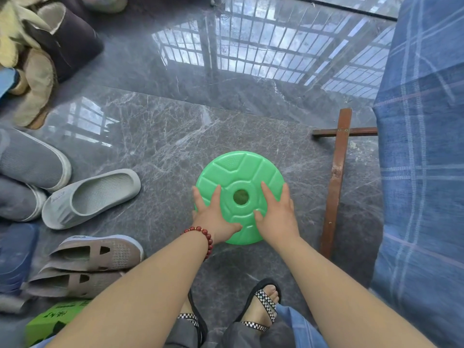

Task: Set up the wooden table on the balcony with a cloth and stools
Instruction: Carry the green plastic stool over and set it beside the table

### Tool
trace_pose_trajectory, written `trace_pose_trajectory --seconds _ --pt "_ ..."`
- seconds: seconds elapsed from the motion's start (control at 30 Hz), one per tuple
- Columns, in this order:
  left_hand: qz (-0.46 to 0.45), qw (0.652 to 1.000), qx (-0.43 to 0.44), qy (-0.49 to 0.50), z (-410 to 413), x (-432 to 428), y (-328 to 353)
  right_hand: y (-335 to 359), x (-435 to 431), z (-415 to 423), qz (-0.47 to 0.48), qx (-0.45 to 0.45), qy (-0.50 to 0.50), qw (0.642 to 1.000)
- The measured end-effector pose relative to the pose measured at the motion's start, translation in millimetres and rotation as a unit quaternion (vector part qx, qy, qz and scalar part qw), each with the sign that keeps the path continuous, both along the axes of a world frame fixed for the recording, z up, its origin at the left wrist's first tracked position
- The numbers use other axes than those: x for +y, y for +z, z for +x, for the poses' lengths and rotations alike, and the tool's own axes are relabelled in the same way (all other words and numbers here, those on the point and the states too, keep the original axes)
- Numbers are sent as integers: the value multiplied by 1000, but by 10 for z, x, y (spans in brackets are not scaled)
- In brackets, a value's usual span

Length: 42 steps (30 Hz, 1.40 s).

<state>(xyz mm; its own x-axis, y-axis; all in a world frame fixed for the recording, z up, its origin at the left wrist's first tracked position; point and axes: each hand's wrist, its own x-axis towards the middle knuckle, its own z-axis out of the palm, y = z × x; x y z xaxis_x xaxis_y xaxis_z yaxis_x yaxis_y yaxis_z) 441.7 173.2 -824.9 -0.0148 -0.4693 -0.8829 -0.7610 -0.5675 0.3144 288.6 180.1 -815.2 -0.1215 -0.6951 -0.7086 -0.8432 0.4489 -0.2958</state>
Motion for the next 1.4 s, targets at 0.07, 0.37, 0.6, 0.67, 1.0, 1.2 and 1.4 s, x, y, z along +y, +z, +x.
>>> trace_pose_trajectory --seconds 0.07,0.37,0.6,0.67,1.0,1.2,1.4 --pt "5 1000 10 -2 33 7 -42 -7 10 1 25 -2 -7 1000" --pt "-7 998 12 -68 305 -139 -121 51 -91 126 79 -16 -22 997" --pt "-8 997 -2 -82 382 -235 -138 75 -62 159 80 -19 -9 997" --pt "-13 997 -4 -81 387 -228 -132 80 -55 161 84 -21 -11 996" --pt "-59 991 -22 -118 358 -312 191 240 -9 127 74 -36 -22 996" --pt "-78 991 -16 -108 193 -339 648 675 -16 146 63 -65 -17 996" --pt "-96 992 2 -86 1 -247 1248 1229 -13 -15 51 -62 5 997"
